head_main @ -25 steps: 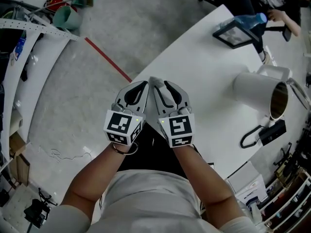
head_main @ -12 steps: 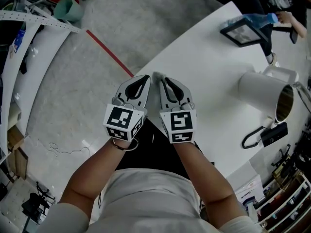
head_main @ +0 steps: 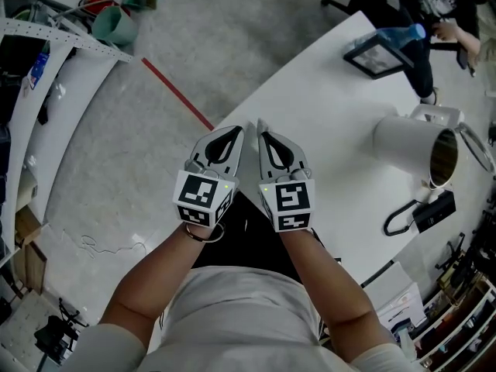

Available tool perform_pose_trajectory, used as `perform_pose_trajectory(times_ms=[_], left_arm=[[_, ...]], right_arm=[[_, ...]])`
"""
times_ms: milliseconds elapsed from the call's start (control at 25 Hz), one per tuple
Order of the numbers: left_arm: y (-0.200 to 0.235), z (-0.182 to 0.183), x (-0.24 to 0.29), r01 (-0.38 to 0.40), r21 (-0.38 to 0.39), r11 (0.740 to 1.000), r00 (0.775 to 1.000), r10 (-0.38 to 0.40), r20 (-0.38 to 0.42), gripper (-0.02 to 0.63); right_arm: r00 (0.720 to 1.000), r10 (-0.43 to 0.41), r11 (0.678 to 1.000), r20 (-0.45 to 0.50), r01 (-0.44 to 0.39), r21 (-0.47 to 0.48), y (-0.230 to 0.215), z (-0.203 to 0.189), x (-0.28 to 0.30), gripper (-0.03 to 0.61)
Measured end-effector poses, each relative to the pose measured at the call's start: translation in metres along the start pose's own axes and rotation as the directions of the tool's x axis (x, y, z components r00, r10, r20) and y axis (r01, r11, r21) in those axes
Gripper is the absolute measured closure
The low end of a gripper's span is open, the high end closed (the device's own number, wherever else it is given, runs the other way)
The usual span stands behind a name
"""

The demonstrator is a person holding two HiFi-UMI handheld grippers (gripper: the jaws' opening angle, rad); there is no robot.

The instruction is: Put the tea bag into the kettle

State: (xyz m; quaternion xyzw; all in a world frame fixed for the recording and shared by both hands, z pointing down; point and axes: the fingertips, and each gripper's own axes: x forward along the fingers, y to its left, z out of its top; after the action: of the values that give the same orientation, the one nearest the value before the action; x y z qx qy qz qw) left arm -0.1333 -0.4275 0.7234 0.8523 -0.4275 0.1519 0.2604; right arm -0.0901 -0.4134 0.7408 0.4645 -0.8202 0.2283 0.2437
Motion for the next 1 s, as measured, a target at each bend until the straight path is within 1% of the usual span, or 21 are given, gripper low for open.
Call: perform_pose_trajectory(times_ms=[120, 280, 360, 520, 640, 720, 840, 1000], left_arm=[[-0.006, 0.011, -0.01, 0.006, 0.014, 1.0, 1.0, -0.006, 0.009, 0.606], [-0.023, 0.024, -0.023, 0.031, 0.043, 0.999, 0.999, -0.032, 0.019, 0.605], [-0.033, 0.027, -0.031, 0.049, 0.064, 0.997, 0.999, -0.05, 0.017, 0.606], [-0.048, 0.038, -0.05, 0.079, 0.1, 0.992, 0.997, -0.081, 0.018, 0.606], [-0.067, 0.052, -0.062, 0.102, 0.116, 0.988, 0.994, -0.107, 0.037, 0.605], [-0.085, 0.064, -0.066, 0.133, 0.129, 0.983, 0.989, -0.141, 0.052, 0.606], [-0.113, 0.079, -0.075, 0.195, 0.167, 0.966, 0.976, -0.208, 0.064, 0.606], [-0.151, 0.094, -0.087, 0.274, 0.212, 0.938, 0.952, -0.296, 0.08, 0.605]], right_arm=[[1.0, -0.011, 1.0, 0.023, 0.011, -0.001, 0.001, 0.015, -0.014, 0.565], [0.998, -0.023, 0.999, 0.064, 0.026, -0.046, 0.004, 0.033, -0.042, 0.565], [0.996, -0.036, 0.998, 0.086, 0.04, -0.051, 0.006, 0.039, -0.059, 0.565], [0.99, -0.059, 0.998, 0.131, 0.061, -0.013, 0.011, 0.055, -0.093, 0.565], [0.982, -0.094, 0.996, 0.166, 0.093, 0.016, 0.011, 0.065, -0.125, 0.565], [0.974, -0.121, 0.993, 0.191, 0.116, 0.036, 0.011, 0.073, -0.147, 0.565], [0.962, -0.154, 0.987, 0.227, 0.14, 0.077, 0.017, 0.083, -0.178, 0.565], [0.93, -0.237, 0.971, 0.28, 0.216, 0.104, 0.019, 0.093, -0.224, 0.565]])
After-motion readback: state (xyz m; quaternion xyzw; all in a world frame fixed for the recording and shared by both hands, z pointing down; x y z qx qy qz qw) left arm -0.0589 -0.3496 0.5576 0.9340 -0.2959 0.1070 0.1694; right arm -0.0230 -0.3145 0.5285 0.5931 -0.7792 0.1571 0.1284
